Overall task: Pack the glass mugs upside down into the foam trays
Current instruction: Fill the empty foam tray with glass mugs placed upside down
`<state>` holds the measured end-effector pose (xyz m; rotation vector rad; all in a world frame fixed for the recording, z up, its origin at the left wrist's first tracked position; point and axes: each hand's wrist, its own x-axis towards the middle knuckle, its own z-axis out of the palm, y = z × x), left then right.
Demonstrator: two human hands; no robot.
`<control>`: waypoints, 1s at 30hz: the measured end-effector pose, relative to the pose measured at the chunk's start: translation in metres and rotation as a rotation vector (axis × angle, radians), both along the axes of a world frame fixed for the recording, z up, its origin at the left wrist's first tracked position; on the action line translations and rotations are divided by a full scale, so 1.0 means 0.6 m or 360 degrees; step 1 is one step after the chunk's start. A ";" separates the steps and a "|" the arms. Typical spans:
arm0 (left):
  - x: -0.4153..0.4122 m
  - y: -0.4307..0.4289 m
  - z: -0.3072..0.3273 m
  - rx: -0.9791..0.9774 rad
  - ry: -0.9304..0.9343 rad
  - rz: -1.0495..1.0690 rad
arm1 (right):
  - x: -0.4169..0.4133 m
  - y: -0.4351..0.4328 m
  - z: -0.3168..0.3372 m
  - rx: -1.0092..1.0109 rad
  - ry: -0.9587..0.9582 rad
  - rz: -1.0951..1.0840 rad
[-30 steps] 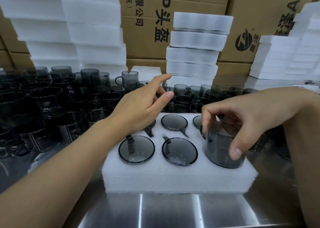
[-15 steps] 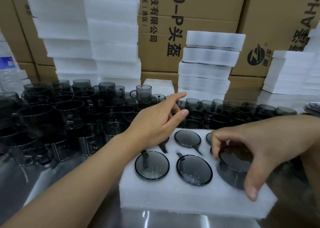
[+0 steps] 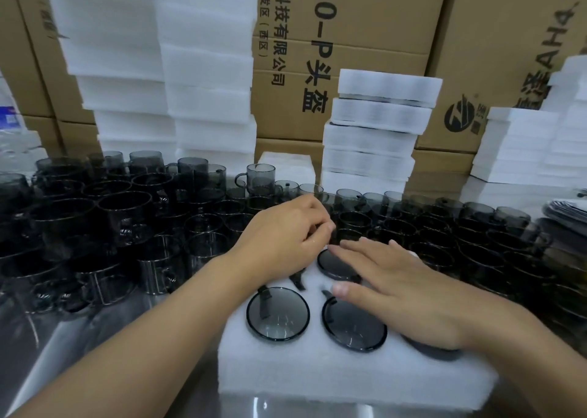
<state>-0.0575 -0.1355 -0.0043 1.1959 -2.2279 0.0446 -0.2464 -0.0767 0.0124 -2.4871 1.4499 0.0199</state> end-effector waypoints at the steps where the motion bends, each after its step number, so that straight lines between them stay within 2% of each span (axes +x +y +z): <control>1: 0.000 -0.001 -0.001 -0.0001 -0.0003 0.0000 | 0.001 0.001 -0.008 -0.0075 0.0046 0.0012; 6: -0.002 0.002 0.000 -0.0031 -0.0039 -0.0003 | 0.001 0.000 -0.019 -0.0228 0.0054 -0.0009; 11: -0.002 0.021 0.005 -0.0372 -0.0194 0.0040 | 0.002 0.003 -0.016 -0.0318 -0.0019 -0.0029; 13: -0.001 0.036 0.015 -0.0402 -0.0221 0.0077 | 0.002 0.011 -0.008 -0.0517 -0.0036 -0.0037; 15: 0.005 0.056 0.025 -0.0302 -0.0209 0.0103 | -0.004 0.030 0.003 -0.0700 -0.0103 0.0031; 18: 0.035 0.104 0.036 0.0235 -0.0029 -0.0123 | -0.029 0.078 0.012 -0.0740 -0.0111 0.0094; 19: 0.048 0.124 0.037 0.0393 -0.0072 -0.0219 | -0.038 0.096 0.010 -0.0731 -0.0014 0.0121; 21: 0.070 0.163 0.033 0.0484 -0.0341 -0.0284 | -0.049 0.125 0.003 -0.0650 0.0200 0.0174; 22: 0.079 0.179 0.028 0.0439 -0.0480 -0.0290 | -0.050 0.134 -0.003 -0.0601 0.0281 0.0212; 25: 0.085 0.207 0.019 -0.0056 -0.0804 -0.0345 | -0.039 0.147 -0.009 -0.0657 0.0404 0.0278; 30: 0.098 0.221 0.041 -0.0376 -0.0811 -0.0515 | -0.036 0.170 0.031 -0.0740 0.0369 0.0193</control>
